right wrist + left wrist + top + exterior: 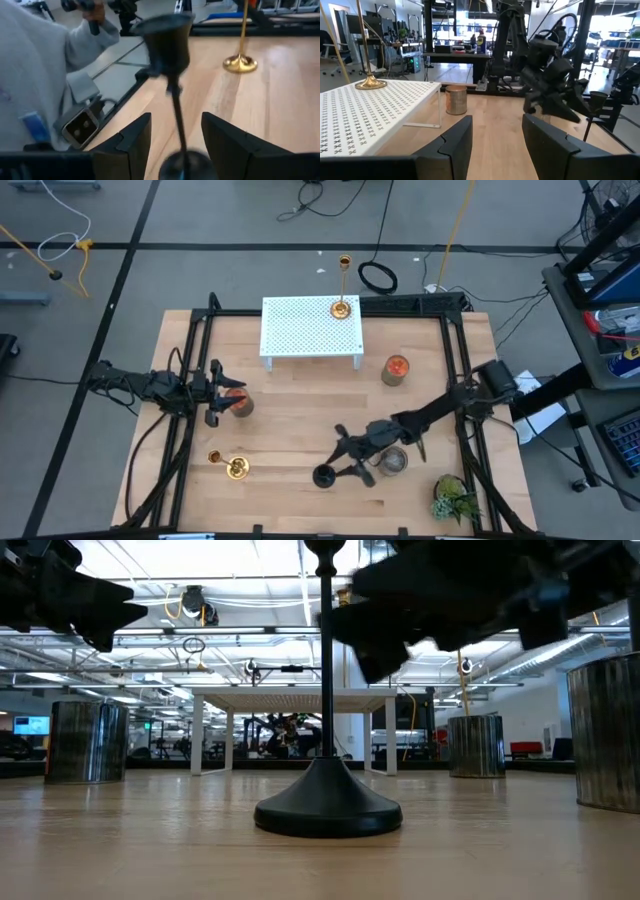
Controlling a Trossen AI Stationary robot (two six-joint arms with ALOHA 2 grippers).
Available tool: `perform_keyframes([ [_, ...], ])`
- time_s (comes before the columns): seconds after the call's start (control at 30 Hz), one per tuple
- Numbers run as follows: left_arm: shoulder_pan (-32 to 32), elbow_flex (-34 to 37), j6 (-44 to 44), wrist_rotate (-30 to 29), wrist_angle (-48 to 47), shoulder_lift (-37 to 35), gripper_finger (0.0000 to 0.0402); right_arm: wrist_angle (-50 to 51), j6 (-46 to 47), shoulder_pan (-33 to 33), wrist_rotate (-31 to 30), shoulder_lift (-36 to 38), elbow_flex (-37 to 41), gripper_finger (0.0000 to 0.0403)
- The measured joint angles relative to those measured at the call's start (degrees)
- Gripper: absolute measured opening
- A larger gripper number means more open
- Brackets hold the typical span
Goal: Pick & Place candle stick holders
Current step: Put the black candleholder on the shelf
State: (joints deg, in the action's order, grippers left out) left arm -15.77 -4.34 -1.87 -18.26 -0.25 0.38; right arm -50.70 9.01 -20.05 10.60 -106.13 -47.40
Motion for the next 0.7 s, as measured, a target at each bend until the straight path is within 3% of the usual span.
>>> perform_keyframes([
  [0.23, 0.0, 0.0, -2.1, 0.2, -0.3, 0.0, 0.0179, 0.3, -1.0, 0.0, 7.5, -7.2, -8.7, 0.0174],
  [0.43, 0.0, 0.0, -3.2, 0.4, -1.2, 0.0, 0.0179, 2.3, -1.7, 1.4, 7.4, -7.4, -8.3, 0.0167],
  [0.7, 0.0, 0.0, -3.2, 0.4, -1.7, 0.0, 0.0179, 4.2, -0.7, 3.3, 4.6, -7.0, -5.9, 0.0117],
])
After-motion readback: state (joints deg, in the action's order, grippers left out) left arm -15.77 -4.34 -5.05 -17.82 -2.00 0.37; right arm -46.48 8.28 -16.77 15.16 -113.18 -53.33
